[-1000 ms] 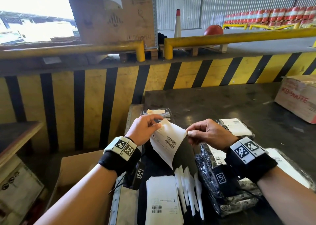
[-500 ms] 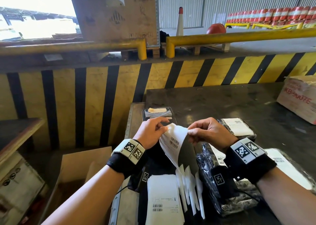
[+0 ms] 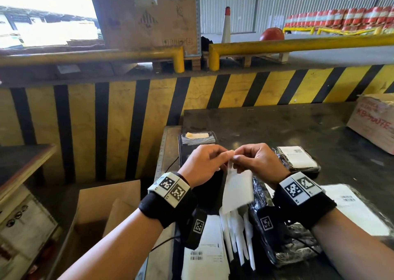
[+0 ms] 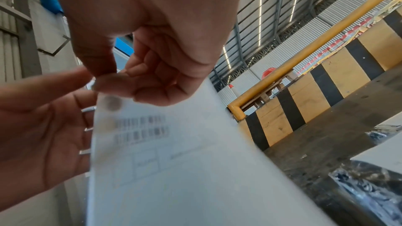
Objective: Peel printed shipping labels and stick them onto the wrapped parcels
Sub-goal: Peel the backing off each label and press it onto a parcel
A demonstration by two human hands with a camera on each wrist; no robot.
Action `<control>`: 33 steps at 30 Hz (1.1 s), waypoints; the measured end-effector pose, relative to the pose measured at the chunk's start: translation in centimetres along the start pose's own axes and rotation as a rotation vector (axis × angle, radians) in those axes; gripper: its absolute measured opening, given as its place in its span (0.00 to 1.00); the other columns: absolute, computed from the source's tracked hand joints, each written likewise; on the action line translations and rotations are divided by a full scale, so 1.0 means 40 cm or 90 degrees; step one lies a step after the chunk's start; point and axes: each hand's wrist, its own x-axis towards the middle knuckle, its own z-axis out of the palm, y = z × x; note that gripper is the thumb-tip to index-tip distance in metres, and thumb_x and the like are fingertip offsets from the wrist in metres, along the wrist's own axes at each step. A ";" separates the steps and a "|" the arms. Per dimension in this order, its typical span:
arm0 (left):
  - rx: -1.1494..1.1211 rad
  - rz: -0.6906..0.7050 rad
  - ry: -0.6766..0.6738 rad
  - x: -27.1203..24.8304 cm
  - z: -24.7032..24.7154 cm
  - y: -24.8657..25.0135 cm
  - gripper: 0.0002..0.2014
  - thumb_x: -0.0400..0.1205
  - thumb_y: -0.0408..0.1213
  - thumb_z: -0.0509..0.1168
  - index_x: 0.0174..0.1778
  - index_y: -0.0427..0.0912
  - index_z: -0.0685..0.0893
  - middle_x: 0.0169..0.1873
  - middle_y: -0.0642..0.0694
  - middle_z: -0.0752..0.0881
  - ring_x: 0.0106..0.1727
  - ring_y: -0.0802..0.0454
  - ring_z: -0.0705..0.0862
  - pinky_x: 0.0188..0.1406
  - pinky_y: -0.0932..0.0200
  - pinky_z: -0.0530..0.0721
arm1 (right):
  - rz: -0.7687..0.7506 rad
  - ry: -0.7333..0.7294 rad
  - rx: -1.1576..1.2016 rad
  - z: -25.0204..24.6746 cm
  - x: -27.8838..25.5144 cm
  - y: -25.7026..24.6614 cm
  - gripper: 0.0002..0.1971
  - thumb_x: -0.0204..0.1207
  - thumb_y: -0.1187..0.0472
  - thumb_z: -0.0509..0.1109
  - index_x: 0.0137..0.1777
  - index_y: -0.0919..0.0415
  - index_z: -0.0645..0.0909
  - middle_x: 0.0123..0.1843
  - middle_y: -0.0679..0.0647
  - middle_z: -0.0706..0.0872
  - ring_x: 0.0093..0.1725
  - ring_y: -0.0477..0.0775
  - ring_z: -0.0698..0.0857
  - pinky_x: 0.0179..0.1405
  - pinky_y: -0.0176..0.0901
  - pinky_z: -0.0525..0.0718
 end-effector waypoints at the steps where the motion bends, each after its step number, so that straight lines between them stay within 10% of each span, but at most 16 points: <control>1: 0.007 -0.002 0.002 0.000 0.003 -0.001 0.12 0.82 0.47 0.65 0.50 0.44 0.88 0.42 0.46 0.90 0.45 0.50 0.89 0.50 0.51 0.89 | 0.001 0.000 -0.003 0.004 -0.001 0.002 0.09 0.75 0.76 0.66 0.38 0.67 0.85 0.28 0.52 0.87 0.27 0.47 0.84 0.30 0.35 0.84; 16: -0.051 -0.007 0.083 -0.015 -0.012 0.000 0.05 0.82 0.33 0.65 0.47 0.44 0.87 0.38 0.53 0.88 0.34 0.66 0.86 0.41 0.70 0.86 | 0.052 0.089 0.063 -0.002 -0.030 0.015 0.03 0.77 0.64 0.69 0.44 0.62 0.84 0.38 0.57 0.90 0.37 0.51 0.89 0.44 0.43 0.84; 33: 0.017 -0.024 0.217 -0.022 -0.098 -0.088 0.10 0.82 0.28 0.64 0.54 0.39 0.89 0.45 0.43 0.90 0.33 0.58 0.87 0.44 0.54 0.90 | 0.038 0.159 0.009 -0.046 -0.021 0.020 0.06 0.69 0.72 0.76 0.44 0.66 0.85 0.31 0.53 0.90 0.26 0.47 0.87 0.31 0.34 0.87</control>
